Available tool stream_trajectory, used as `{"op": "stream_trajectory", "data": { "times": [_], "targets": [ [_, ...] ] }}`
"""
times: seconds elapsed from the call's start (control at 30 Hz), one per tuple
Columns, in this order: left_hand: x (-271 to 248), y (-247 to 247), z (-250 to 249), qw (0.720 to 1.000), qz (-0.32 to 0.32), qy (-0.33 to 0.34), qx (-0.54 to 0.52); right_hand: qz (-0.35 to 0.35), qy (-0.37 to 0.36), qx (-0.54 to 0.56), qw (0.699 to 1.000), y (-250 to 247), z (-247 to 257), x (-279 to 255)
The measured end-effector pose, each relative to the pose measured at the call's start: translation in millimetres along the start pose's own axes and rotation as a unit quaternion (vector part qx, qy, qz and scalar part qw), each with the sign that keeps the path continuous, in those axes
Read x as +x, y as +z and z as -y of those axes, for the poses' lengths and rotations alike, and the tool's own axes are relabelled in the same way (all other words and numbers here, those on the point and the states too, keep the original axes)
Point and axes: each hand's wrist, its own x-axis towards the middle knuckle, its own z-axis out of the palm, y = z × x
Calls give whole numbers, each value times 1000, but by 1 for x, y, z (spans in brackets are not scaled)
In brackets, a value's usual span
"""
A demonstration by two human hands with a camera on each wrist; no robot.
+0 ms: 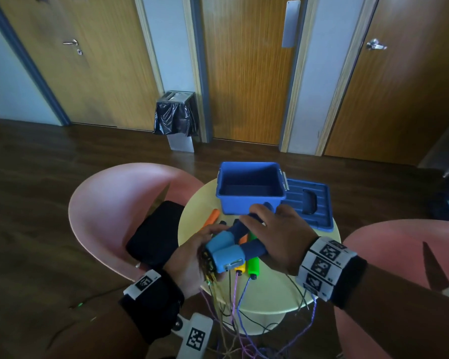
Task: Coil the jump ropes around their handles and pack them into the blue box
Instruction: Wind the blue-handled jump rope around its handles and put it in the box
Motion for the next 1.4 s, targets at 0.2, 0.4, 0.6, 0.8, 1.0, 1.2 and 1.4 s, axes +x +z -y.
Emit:
{"op": "stream_trajectory", "data": {
  "times": [0.2, 0.4, 0.6, 0.8, 1.0, 1.2, 1.4],
  "targets": [
    [6, -30, -22, 999, 3, 23, 36, 23, 52, -45, 997, 7, 19, 45],
    [21, -73, -61, 996, 28, 3, 89, 131, 139, -58, 980, 12, 46, 95],
    [39, -106, -97, 990, 40, 19, 134, 155, 174, -63, 970, 10, 64, 137],
    [50, -133, -135, 983, 63, 13, 172, 180, 100, 73, 976, 6, 73, 177],
    [65, -140, -147, 975, 0, 85, 206, 171, 185, 41, 967, 8, 84, 194],
    [74, -121, -122, 956, -120, 148, 222, 134, 210, -21, 968, 10, 86, 188],
    [76, -83, -104, 938, -163, 176, 250, 125, 204, 11, 971, -4, 55, 158]
  ]
}}
